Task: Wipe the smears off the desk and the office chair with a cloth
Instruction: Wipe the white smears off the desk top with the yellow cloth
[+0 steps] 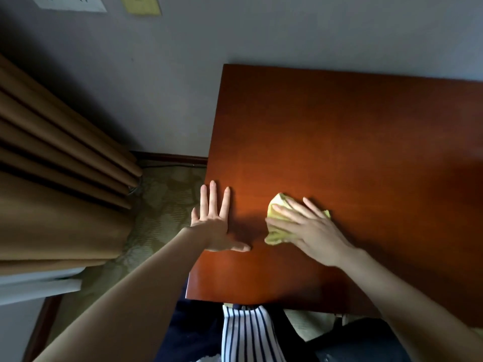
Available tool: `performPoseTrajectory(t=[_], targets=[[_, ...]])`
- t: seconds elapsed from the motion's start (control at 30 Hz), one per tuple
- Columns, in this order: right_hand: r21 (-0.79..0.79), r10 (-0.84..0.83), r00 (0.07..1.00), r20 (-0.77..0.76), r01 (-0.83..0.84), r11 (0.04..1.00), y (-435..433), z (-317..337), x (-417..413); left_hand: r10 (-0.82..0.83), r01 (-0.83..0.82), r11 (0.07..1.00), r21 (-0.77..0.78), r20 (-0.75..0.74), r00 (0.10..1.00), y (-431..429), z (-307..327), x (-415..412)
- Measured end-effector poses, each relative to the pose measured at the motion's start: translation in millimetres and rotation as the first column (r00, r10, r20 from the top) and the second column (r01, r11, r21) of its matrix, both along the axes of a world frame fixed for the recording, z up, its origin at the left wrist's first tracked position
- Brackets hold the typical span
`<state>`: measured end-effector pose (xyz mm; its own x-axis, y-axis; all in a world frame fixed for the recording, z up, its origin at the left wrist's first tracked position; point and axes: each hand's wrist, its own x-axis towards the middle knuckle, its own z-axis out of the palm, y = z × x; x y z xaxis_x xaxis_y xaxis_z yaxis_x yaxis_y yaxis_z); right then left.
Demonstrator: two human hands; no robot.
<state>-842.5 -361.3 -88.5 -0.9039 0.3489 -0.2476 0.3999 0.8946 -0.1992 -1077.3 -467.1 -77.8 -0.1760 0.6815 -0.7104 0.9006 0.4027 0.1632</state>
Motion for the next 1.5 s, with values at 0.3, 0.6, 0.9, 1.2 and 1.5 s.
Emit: performPoseTrajectory(t=[0.3,0.6,0.9,1.2,1.5], targets=[[-0.038,-0.178,0.980,0.086,0.182,0.983,112.2,4.2,-80.6,-0.020,0.023,0.999,-0.042,0.078,0.997,1.4,5.8,-3.4],[-0.097,-0.452,0.867,0.210,0.478,0.873,164.9,12.0,-195.1,0.003,0.001,0.999,-0.038,0.113,0.994,0.2,0.7,-6.5],[-0.017,-0.188,0.982,0.018,0.189,0.982,90.7,-3.2,-149.8,0.023,-0.020,0.999,-0.039,0.094,0.995,0.3,2.7,-9.1],[-0.019,-0.025,0.999,0.024,0.026,0.999,-23.7,1.6,-31.7,0.023,-0.023,0.999,-0.030,0.024,0.999,1.2,3.2,-8.6],[0.083,0.097,0.994,0.044,-0.100,0.992,-32.6,8.6,48.0,0.051,-0.051,0.999,-0.008,0.032,0.998,-2.5,3.9,-4.7]])
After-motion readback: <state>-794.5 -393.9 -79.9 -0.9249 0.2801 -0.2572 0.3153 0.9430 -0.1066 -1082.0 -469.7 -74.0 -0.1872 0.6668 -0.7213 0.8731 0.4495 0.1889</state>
